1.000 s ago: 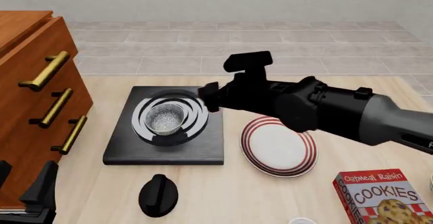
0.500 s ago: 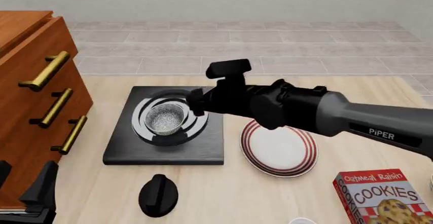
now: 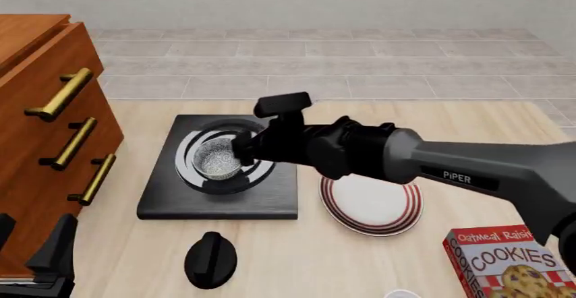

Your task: Pick the akita bowl on the stove and place it on the plate.

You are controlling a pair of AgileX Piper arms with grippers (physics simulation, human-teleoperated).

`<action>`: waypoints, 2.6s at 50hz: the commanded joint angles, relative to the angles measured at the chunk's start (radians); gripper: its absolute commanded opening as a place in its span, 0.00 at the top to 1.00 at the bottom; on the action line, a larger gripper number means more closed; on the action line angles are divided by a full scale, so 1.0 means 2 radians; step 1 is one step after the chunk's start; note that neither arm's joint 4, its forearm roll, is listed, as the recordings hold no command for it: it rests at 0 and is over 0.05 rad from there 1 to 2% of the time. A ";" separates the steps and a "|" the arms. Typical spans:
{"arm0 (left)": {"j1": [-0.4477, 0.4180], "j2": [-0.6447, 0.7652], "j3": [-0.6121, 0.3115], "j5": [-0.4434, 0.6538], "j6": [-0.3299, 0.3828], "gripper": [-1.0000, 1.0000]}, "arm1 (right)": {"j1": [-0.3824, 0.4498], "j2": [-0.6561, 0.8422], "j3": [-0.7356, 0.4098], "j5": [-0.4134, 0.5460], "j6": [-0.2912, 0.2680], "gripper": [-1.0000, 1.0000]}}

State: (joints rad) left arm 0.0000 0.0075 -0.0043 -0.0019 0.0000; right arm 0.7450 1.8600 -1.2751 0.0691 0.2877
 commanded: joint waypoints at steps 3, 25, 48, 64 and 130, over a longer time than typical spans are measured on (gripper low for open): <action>0.000 0.000 0.000 0.000 0.000 0.00 | 0.003 0.033 -0.022 0.001 0.000 0.00; 0.000 0.000 0.000 0.000 0.000 0.00 | 0.007 0.078 -0.051 0.008 0.016 0.00; 0.000 0.000 0.000 0.000 0.000 0.00 | 0.012 0.096 -0.070 0.021 0.026 0.00; 0.000 0.000 0.000 0.000 0.000 0.00 | 0.026 0.103 -0.071 0.021 0.037 0.00; 0.000 0.000 0.000 0.000 0.000 0.00 | 0.006 0.110 -0.094 0.031 0.002 1.00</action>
State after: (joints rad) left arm 0.0000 0.0075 -0.0043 -0.0019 0.0000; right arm 0.7754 2.0913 -1.4685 0.1402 0.3026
